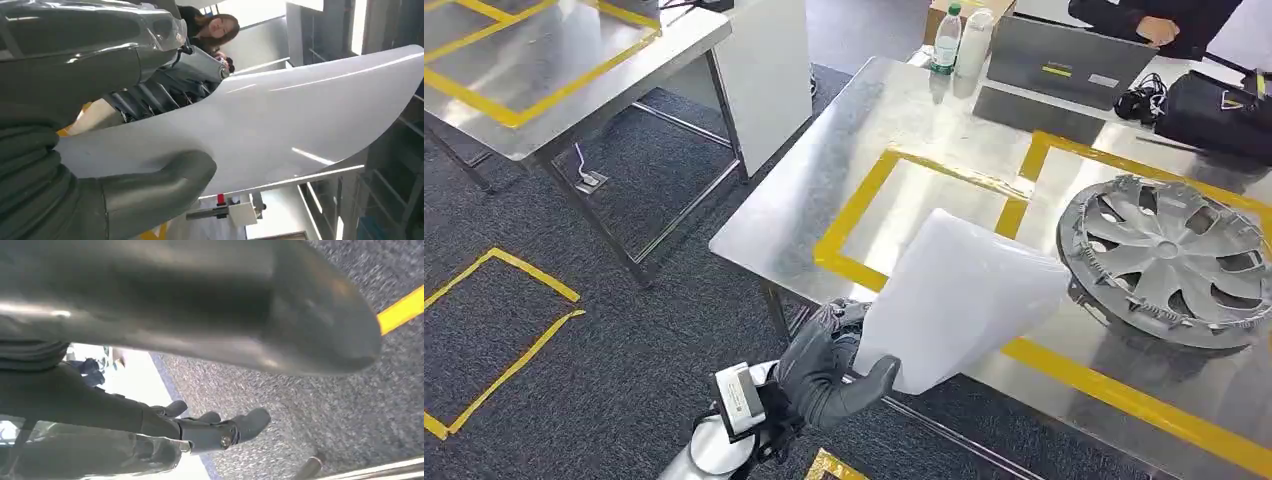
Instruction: Take the parts from the cabinet and place them on the table.
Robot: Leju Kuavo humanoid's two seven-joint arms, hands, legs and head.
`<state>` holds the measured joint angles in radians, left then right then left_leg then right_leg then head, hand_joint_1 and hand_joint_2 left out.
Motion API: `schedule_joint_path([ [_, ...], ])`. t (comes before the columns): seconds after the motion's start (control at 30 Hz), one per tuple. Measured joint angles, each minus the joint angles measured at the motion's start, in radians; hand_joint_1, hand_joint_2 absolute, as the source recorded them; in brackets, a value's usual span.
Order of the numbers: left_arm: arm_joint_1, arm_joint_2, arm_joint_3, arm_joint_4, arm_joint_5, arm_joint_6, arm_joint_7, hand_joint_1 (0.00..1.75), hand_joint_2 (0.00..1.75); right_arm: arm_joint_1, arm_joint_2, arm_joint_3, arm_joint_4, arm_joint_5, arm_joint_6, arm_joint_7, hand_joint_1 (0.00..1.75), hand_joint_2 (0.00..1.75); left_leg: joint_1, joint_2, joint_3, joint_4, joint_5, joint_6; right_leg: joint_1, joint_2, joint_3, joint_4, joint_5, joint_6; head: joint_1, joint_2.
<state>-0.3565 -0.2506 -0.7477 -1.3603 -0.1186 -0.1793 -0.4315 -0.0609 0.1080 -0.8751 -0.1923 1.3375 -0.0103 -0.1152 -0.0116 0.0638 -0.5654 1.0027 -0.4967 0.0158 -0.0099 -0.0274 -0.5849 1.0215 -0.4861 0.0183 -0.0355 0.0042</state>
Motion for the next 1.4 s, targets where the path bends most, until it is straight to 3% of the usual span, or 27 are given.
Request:
schedule_joint_path([
  [0.03, -0.001, -0.002, 0.0, -0.001, 0.0, 0.0, 0.0, 1.75, 1.75, 0.0, 0.001, 0.0, 0.0, 0.0, 0.0, 0.0, 0.0, 0.0, -0.002, 0.005, 0.001, 0.002, -0.005, -0.008, -0.007, 0.009, 0.009, -0.006, 0.005, -0.008, 0.001, 0.0],
  [0.1, -0.001, -0.002, 0.0, -0.001, 0.0, 0.0, -0.002, 1.75, 1.75, 0.001, -0.001, 0.0, 0.0, 0.0, -0.001, 0.0, 0.0, 0.0, 0.006, -0.047, -0.026, 0.065, -0.051, -0.02, -0.014, 0.025, 0.012, -0.007, 0.009, -0.014, -0.004, 0.0],
  [0.17, 0.0, 0.003, -0.001, 0.0, 0.0, 0.0, -0.001, 1.75, 1.75, 0.0, -0.001, 0.0, 0.0, 0.0, -0.001, 0.0, 0.0, 0.0, 0.01, -0.057, -0.106, 0.227, -0.125, -0.025, -0.016, 0.043, 0.009, -0.006, 0.009, -0.015, -0.003, 0.0],
  [0.23, 0.001, 0.008, -0.001, 0.001, 0.0, 0.001, -0.001, 1.75, 1.75, 0.002, -0.001, 0.0, 0.0, 0.0, -0.002, 0.0, 0.0, 0.0, 0.012, -0.058, -0.159, 0.319, -0.14, -0.027, -0.015, 0.061, 0.009, -0.006, 0.009, -0.015, -0.002, 0.0],
  [0.27, 0.002, 0.009, -0.001, 0.001, -0.001, 0.001, -0.001, 1.75, 1.75, 0.002, -0.001, 0.0, 0.0, 0.0, -0.002, 0.0, 0.0, 0.0, 0.012, -0.058, -0.15, 0.29, -0.112, -0.025, -0.016, 0.072, 0.01, -0.006, 0.009, -0.015, -0.002, 0.0],
  [0.33, 0.001, 0.008, -0.001, 0.0, -0.001, 0.001, -0.001, 1.75, 1.75, 0.001, -0.001, 0.0, 0.0, 0.0, -0.002, 0.0, 0.0, 0.0, 0.014, -0.074, -0.071, 0.121, -0.017, -0.02, -0.016, 0.098, 0.013, -0.006, 0.008, -0.014, -0.002, 0.0],
  [0.37, 0.001, 0.008, -0.001, 0.0, -0.001, 0.001, -0.001, 1.75, 1.75, 0.0, 0.001, 0.0, 0.0, 0.0, -0.002, 0.0, 0.0, 0.0, 0.015, -0.114, -0.026, 0.027, 0.02, -0.015, -0.018, 0.108, 0.014, -0.006, 0.008, -0.012, -0.002, 0.0],
  [0.4, 0.001, 0.008, -0.001, 0.0, -0.001, 0.001, -0.001, 1.75, 1.75, -0.001, 0.002, 0.0, 0.0, 0.0, -0.002, 0.0, 0.0, 0.0, 0.016, -0.141, -0.011, 0.003, 0.001, -0.014, -0.014, 0.116, 0.009, -0.006, 0.007, -0.005, 0.0, 0.0],
  [0.47, 0.0, 0.008, -0.001, 0.0, -0.001, 0.001, -0.002, 1.75, 1.75, -0.001, 0.002, -0.001, 0.0, 0.0, -0.003, 0.0, 0.0, 0.0, 0.009, -0.123, -0.009, 0.003, 0.006, -0.01, -0.022, 0.132, 0.002, -0.006, 0.011, 0.009, -0.001, 0.0],
  [0.53, 0.0, 0.005, 0.0, 0.0, -0.003, 0.0, -0.002, 1.75, 1.75, 0.003, 0.003, -0.001, 0.0, 0.001, -0.003, 0.0, 0.0, 0.0, 0.01, -0.104, -0.004, -0.005, 0.011, 0.004, -0.025, 0.15, -0.004, -0.015, 0.014, 0.025, -0.002, 0.0],
  [0.6, -0.001, -0.004, 0.0, 0.0, -0.003, -0.001, -0.002, 1.75, 1.75, 0.002, 0.005, 0.0, 0.0, 0.002, -0.004, 0.0, 0.0, 0.0, 0.015, -0.081, 0.0, -0.015, 0.016, 0.017, -0.02, 0.072, -0.023, 0.033, -0.017, 0.028, 0.004, 0.0],
  [0.63, -0.001, -0.005, 0.0, 0.0, -0.003, 0.0, -0.003, 1.75, 1.75, -0.002, 0.004, 0.0, 0.0, 0.002, -0.005, 0.0, 0.0, 0.0, 0.013, -0.068, 0.0, -0.015, 0.015, 0.022, -0.019, 0.052, -0.057, 0.1, -0.055, 0.03, 0.007, 0.0],
  [0.7, 0.0, -0.002, 0.001, 0.002, -0.004, -0.001, -0.002, 1.75, 1.75, -0.004, 0.003, 0.0, 0.0, 0.002, -0.005, 0.0, 0.0, 0.0, 0.011, -0.041, -0.001, -0.014, 0.013, 0.025, -0.019, 0.041, -0.14, 0.267, -0.121, 0.036, 0.006, 0.0],
  [0.73, 0.0, -0.002, 0.001, 0.003, -0.004, -0.001, -0.002, 1.75, 1.75, -0.002, 0.003, 0.0, 0.0, 0.002, -0.005, 0.0, 0.0, 0.0, 0.011, -0.03, 0.0, -0.014, 0.012, 0.025, -0.019, 0.04, -0.157, 0.304, -0.123, 0.038, 0.006, 0.0],
  [0.8, 0.0, -0.002, 0.001, 0.003, -0.004, -0.001, -0.002, 1.75, 1.75, 0.003, 0.003, -0.001, 0.0, 0.003, -0.005, 0.0, 0.0, 0.0, 0.012, -0.01, 0.002, -0.014, 0.01, 0.023, -0.02, 0.034, -0.118, 0.227, -0.071, 0.037, 0.007, 0.0],
  [0.83, 0.0, -0.002, 0.001, 0.003, -0.004, -0.001, -0.002, 1.75, 1.75, 0.003, 0.002, -0.001, 0.0, 0.003, -0.006, 0.0, 0.0, 0.0, 0.012, 0.0, 0.004, -0.013, 0.008, 0.02, -0.02, 0.023, -0.071, 0.137, -0.03, 0.036, 0.006, 0.0],
  [0.87, 0.0, -0.003, 0.001, 0.003, -0.004, 0.0, -0.002, 1.75, 1.75, 0.001, 0.0, -0.001, 0.0, 0.003, -0.006, 0.0, 0.0, 0.0, 0.012, 0.009, 0.008, -0.011, 0.004, 0.014, -0.019, -0.007, -0.012, 0.029, 0.01, 0.035, 0.006, 0.0],
  [0.9, -0.001, -0.003, 0.001, 0.003, -0.004, -0.001, -0.002, 1.75, 1.75, -0.003, 0.003, -0.001, 0.0, 0.003, -0.006, 0.0, 0.0, 0.0, 0.003, 0.016, 0.009, -0.007, -0.001, 0.007, -0.014, -0.043, 0.005, -0.006, 0.004, 0.029, 0.007, 0.0],
  [1.03, -0.002, -0.005, -0.001, 0.003, -0.004, -0.001, -0.002, 1.75, 1.75, 0.0, 0.003, -0.001, 0.0, 0.005, -0.007, 0.0, 0.0, 0.0, 0.004, 0.045, 0.017, -0.009, -0.005, -0.01, -0.01, 0.001, 0.002, -0.006, 0.013, 0.006, 0.005, 0.0],
  [1.07, -0.003, -0.007, -0.001, 0.002, -0.004, -0.001, -0.002, 1.75, 1.75, 0.0, 0.003, -0.001, 0.0, 0.006, -0.007, 0.0, 0.0, 0.0, 0.007, 0.042, 0.014, -0.006, -0.013, -0.017, -0.018, 0.012, 0.005, -0.009, 0.017, 0.0, 0.005, 0.0],
  [1.13, -0.006, -0.006, -0.002, 0.002, -0.004, -0.001, -0.002, 1.75, 1.75, -0.001, 0.002, -0.001, 0.0, 0.007, -0.006, 0.0, 0.0, 0.0, 0.012, -0.034, -0.023, 0.09, -0.077, -0.027, -0.02, 0.03, 0.004, -0.009, 0.019, -0.008, 0.002, 0.0],
  [1.2, -0.004, -0.001, -0.002, 0.003, -0.004, -0.001, -0.002, 1.75, 1.75, -0.003, 0.003, -0.001, 0.0, 0.009, -0.006, 0.0, 0.0, 0.0, 0.014, -0.056, -0.104, 0.255, -0.148, -0.029, -0.019, 0.051, -0.003, -0.009, 0.022, -0.012, 0.003, 0.0],
  [1.23, -0.004, 0.003, -0.003, 0.003, -0.004, -0.001, -0.002, 1.75, 1.75, -0.002, 0.003, -0.001, 0.0, 0.01, -0.007, 0.0, 0.0, 0.0, 0.014, -0.059, -0.136, 0.313, -0.161, -0.028, -0.017, 0.063, -0.005, -0.009, 0.023, -0.013, 0.003, 0.0],
  [1.27, -0.004, 0.003, -0.003, 0.003, -0.004, -0.001, -0.002, 1.75, 1.75, -0.001, 0.003, -0.002, 0.0, 0.011, -0.006, 0.0, 0.0, 0.0, 0.014, -0.059, -0.139, 0.311, -0.145, -0.026, -0.016, 0.076, -0.005, -0.009, 0.023, -0.013, 0.003, 0.0],
  [1.33, -0.004, 0.003, -0.003, 0.003, -0.004, -0.001, -0.002, 1.75, 1.75, 0.001, 0.002, -0.002, 0.0, 0.012, -0.007, 0.0, 0.0, 0.0, 0.014, -0.069, -0.076, 0.176, -0.063, -0.018, -0.015, 0.103, -0.003, -0.009, 0.024, -0.011, 0.003, 0.0],
  [1.37, -0.004, 0.003, -0.004, 0.003, -0.004, -0.001, -0.002, 1.75, 1.75, 0.0, 0.003, -0.002, 0.0, 0.012, -0.006, 0.0, 0.0, 0.0, 0.013, -0.09, -0.027, 0.082, -0.019, -0.011, -0.015, 0.115, -0.001, -0.009, 0.025, -0.01, 0.003, 0.0],
  [1.4, -0.005, 0.003, -0.004, 0.003, -0.004, -0.001, -0.002, 1.75, 1.75, 0.0, 0.006, -0.002, 0.0, 0.012, -0.006, 0.0, 0.0, 0.0, 0.013, -0.151, 0.008, 0.008, -0.003, -0.001, -0.021, 0.124, -0.002, -0.009, 0.026, -0.008, 0.005, 0.0],
])
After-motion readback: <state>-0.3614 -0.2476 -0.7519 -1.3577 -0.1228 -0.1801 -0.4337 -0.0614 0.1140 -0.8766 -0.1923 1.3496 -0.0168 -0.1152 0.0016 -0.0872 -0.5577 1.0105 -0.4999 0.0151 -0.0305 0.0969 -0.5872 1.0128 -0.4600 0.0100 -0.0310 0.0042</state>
